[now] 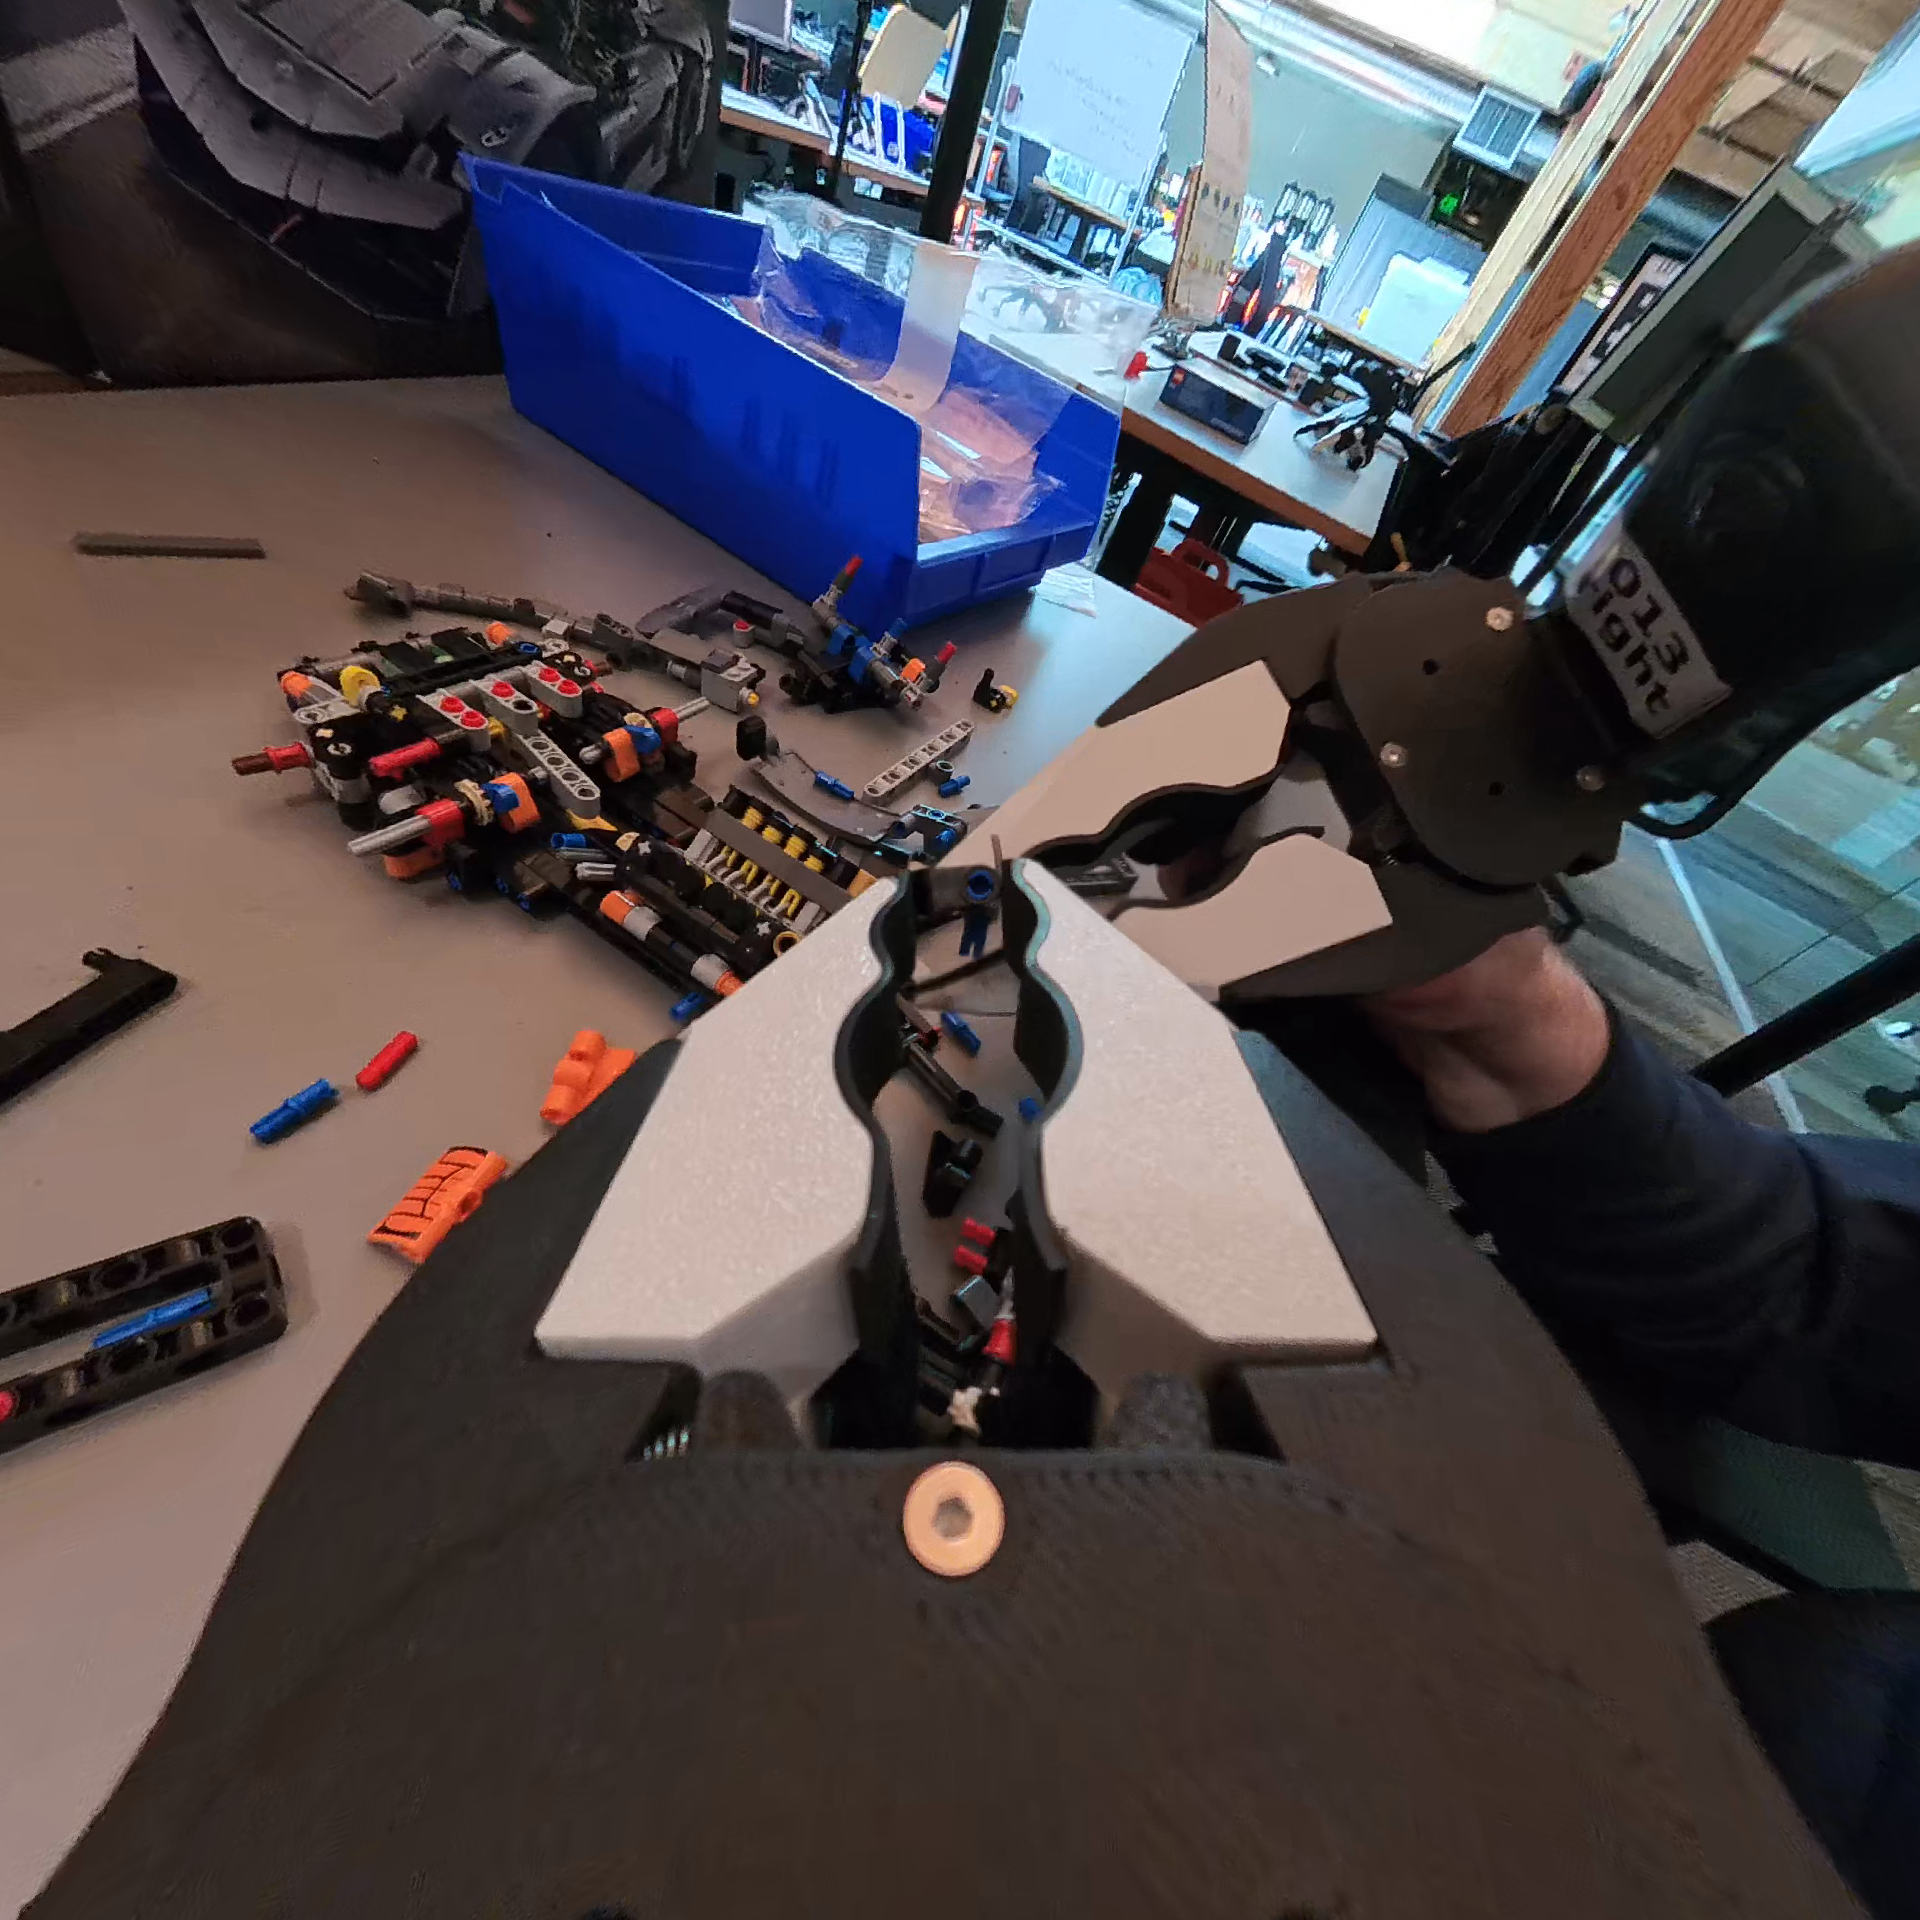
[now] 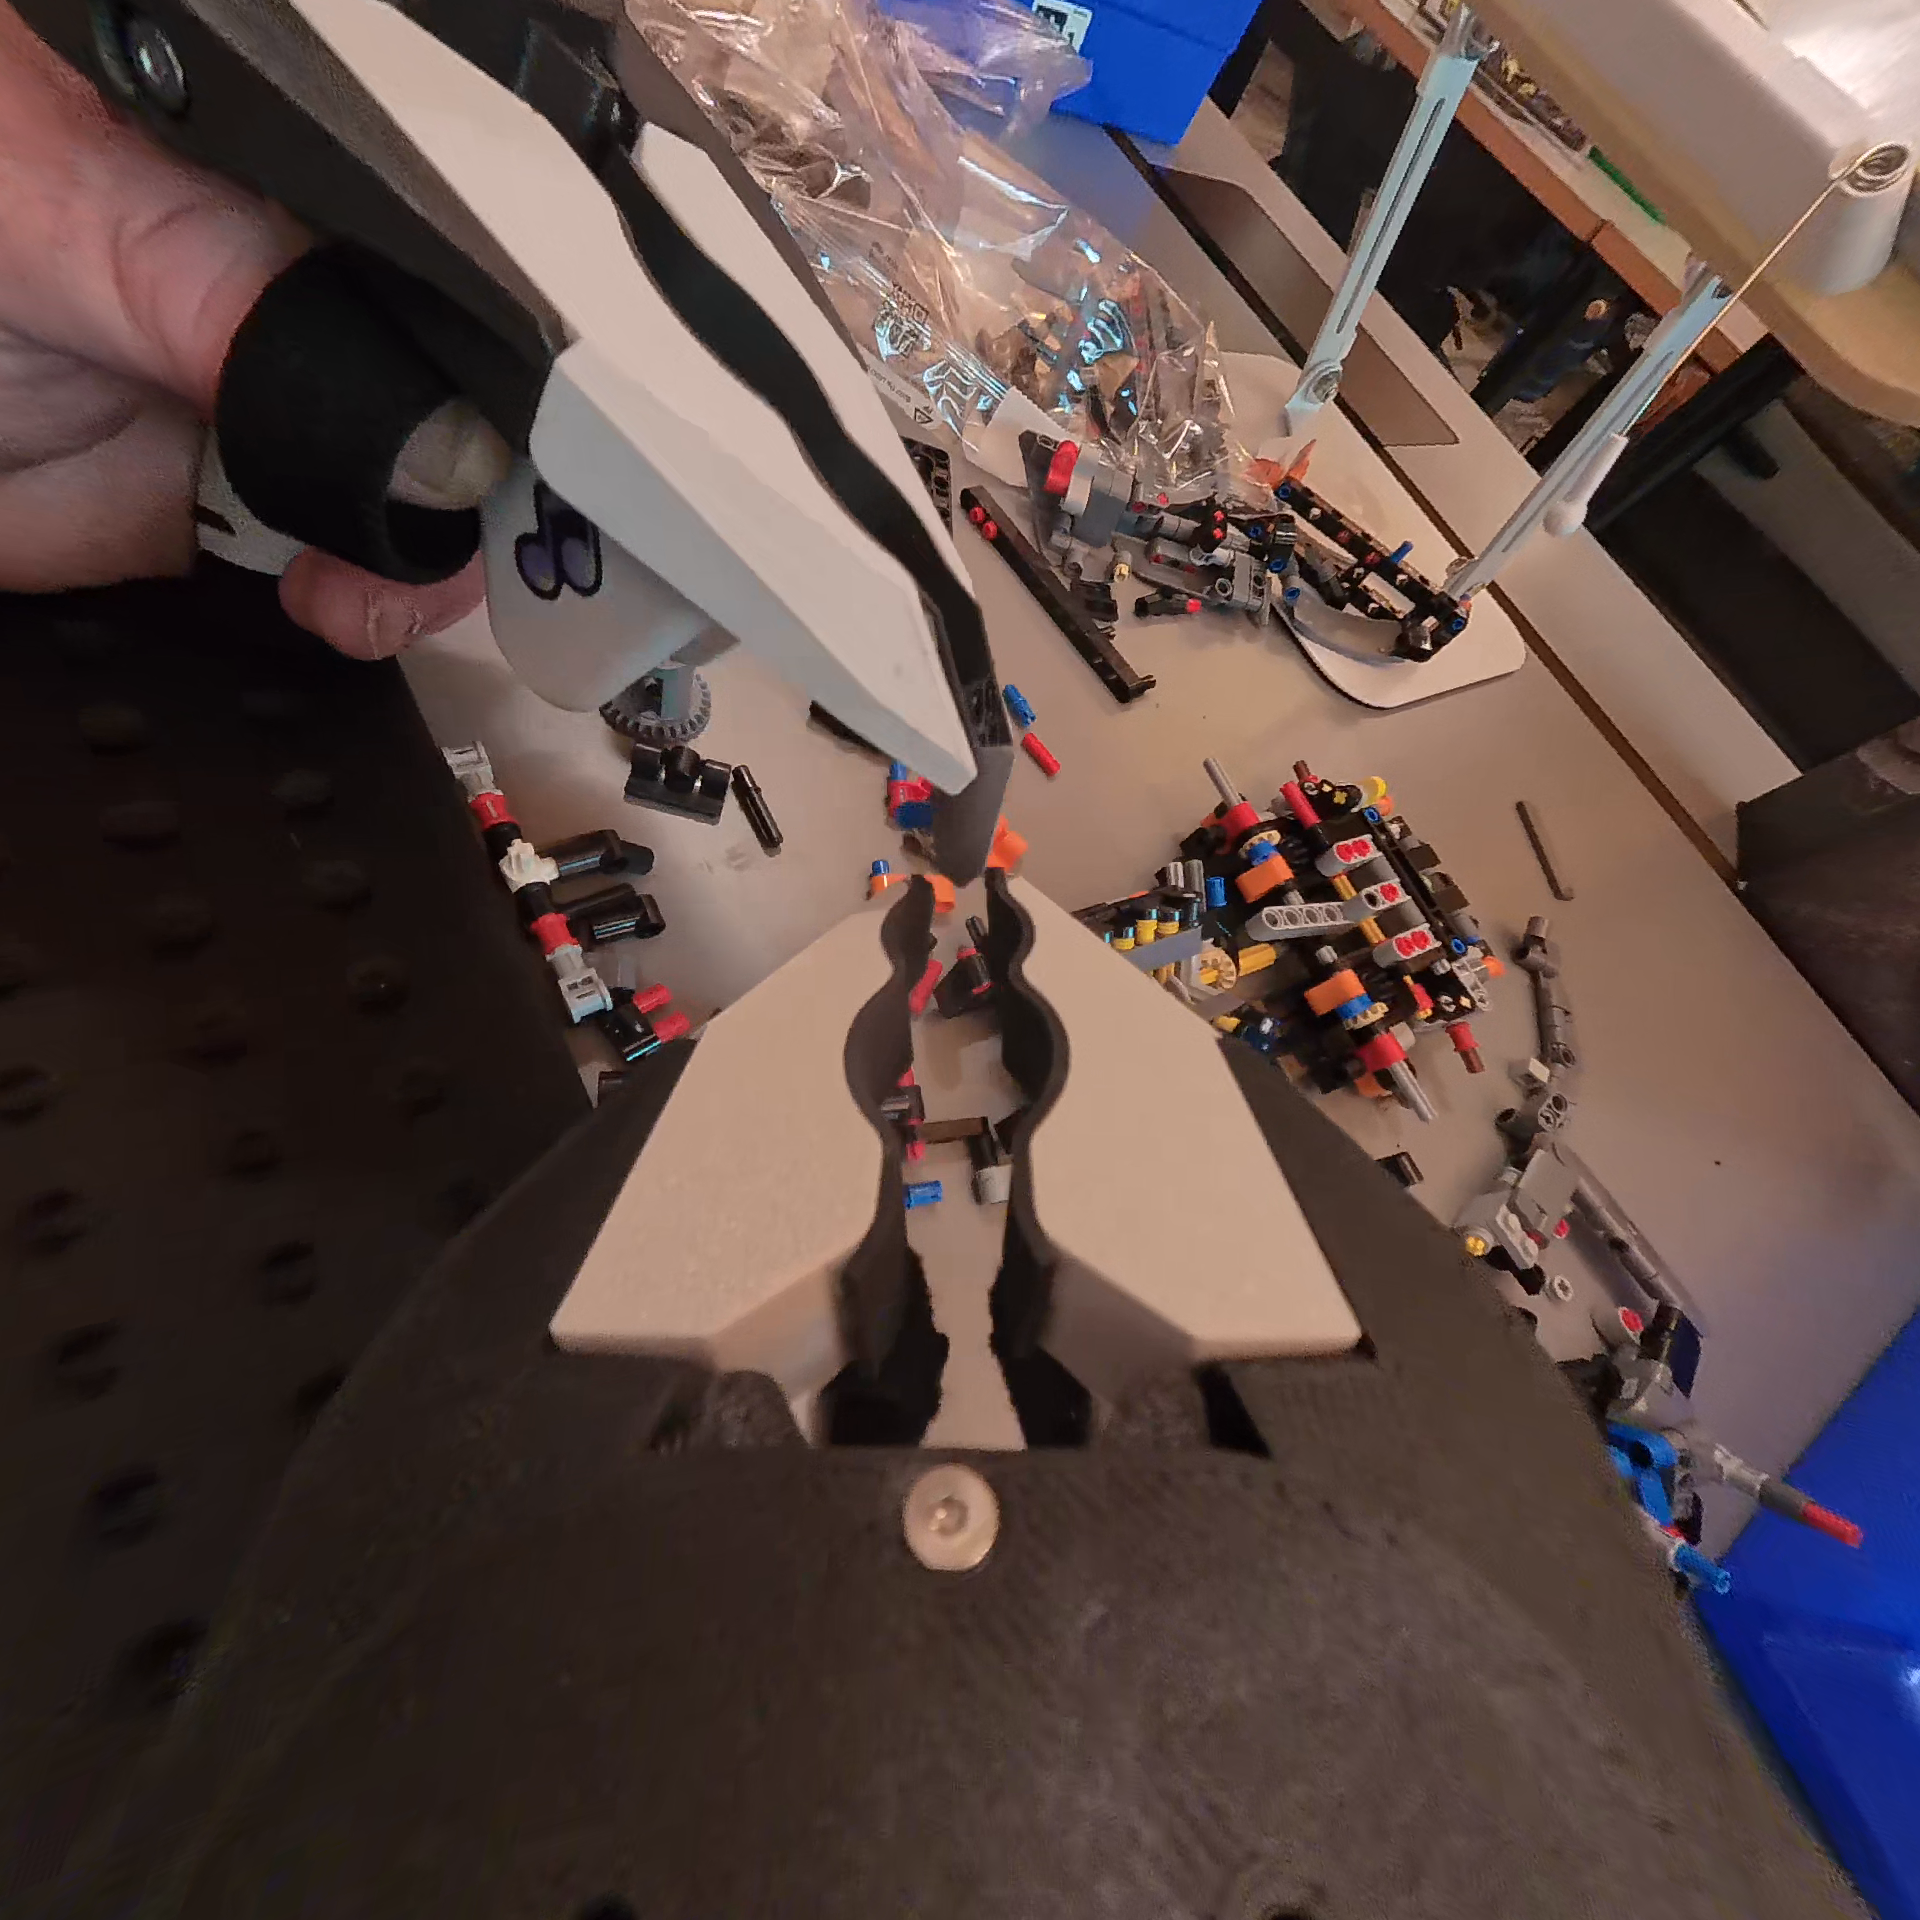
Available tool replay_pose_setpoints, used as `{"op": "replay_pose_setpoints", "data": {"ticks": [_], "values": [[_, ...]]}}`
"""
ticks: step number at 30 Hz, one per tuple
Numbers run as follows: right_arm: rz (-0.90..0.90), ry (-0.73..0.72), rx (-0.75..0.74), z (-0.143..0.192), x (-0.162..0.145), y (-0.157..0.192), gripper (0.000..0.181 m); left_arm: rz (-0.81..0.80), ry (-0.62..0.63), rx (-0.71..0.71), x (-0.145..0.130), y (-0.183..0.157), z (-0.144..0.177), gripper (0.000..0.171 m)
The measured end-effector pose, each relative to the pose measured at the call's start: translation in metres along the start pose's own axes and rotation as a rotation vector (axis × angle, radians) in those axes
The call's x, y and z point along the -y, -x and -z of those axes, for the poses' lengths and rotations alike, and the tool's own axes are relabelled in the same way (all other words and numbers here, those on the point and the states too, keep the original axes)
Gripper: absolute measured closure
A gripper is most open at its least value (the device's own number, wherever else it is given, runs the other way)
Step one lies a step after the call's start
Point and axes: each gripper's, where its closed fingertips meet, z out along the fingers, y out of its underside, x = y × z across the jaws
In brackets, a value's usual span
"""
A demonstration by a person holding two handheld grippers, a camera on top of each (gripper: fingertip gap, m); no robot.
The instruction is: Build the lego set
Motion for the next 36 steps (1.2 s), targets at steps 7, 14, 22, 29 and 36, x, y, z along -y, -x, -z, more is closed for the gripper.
{"op": "replay_pose_setpoints", "data": {"ticks": [7, 14, 22, 29, 36], "values": [[0.004, -0.018, -0.031, -0.002, 0.008, 0.001, 0.163, -0.023, 0.043, -0.004, -0.006, -0.004, -0.005, 0.158], [0.042, -0.06, -0.044, 0.006, 0.013, -0.001, 0.169, -0.099, -0.025, -0.035, 0.005, -0.015, -0.002, 0.158], [0.115, -0.077, -0.114, 0.014, 0.018, -0.006, 0.171, -0.171, -0.057, -0.035, 0.009, -0.022, 0.001, 0.158], [0.172, -0.051, -0.169, 0.014, 0.019, -0.009, 0.171, -0.025, -0.038, -0.101, 0.005, -0.02, 0.001, 0.158], [0.206, -0.014, -0.209, 0.012, 0.014, -0.013, 0.173, 0.033, 0.044, -0.102, -0.008, -0.016, -0.005, 0.159]]}}
